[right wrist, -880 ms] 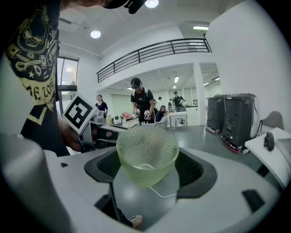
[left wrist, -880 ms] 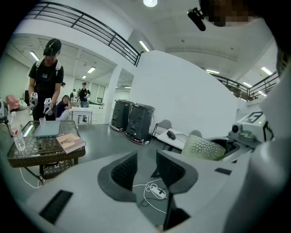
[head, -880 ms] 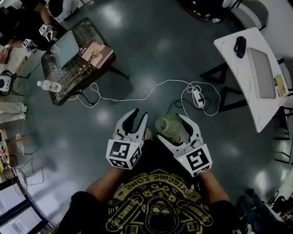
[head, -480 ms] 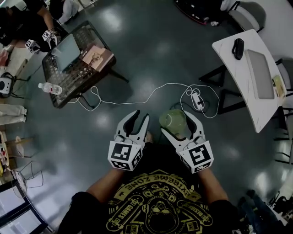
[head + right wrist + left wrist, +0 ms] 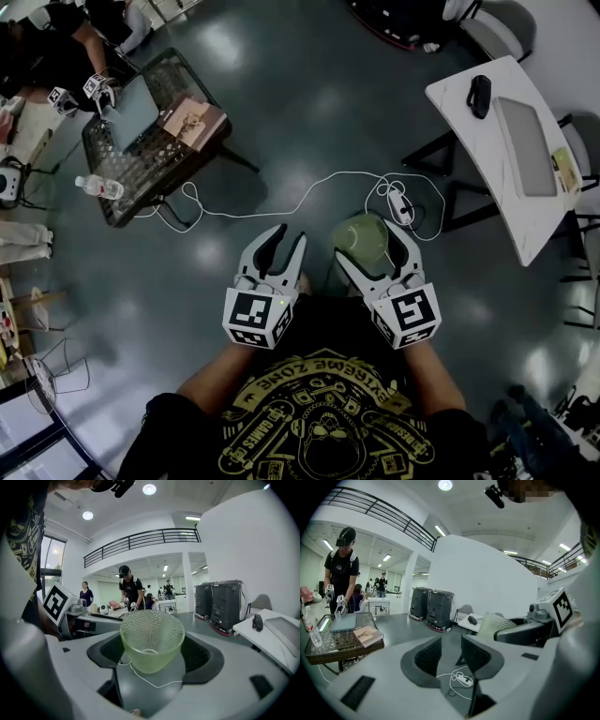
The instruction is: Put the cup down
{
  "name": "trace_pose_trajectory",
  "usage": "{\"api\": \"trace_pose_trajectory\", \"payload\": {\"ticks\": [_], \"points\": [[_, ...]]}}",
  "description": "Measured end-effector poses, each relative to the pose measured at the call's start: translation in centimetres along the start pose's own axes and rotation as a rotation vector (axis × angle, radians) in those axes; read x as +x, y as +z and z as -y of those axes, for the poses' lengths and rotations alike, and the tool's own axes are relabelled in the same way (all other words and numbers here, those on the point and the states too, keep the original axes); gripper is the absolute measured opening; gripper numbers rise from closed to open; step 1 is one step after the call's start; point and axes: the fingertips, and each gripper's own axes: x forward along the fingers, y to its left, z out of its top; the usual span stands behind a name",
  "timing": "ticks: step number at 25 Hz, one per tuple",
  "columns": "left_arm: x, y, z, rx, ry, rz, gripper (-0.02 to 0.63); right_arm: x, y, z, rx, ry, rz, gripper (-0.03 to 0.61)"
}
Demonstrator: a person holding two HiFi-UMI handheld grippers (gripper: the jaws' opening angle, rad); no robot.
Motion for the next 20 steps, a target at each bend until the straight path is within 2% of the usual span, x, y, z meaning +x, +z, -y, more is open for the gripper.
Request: {"api": "trace_pose_trajectory", "payload": {"ticks": [11, 20], "points": [[1.9, 1.2, 2.7, 0.047, -0.041, 0.009, 0.142, -1.5, 0.7, 3.0, 0.017, -0.056, 0.038, 0.379], [5.2, 2.9, 7.4, 0.094, -0.096, 0.019, 0.141, -4.6, 0.6, 7.6, 0.047, -0.113, 0.061, 0.379]]}}
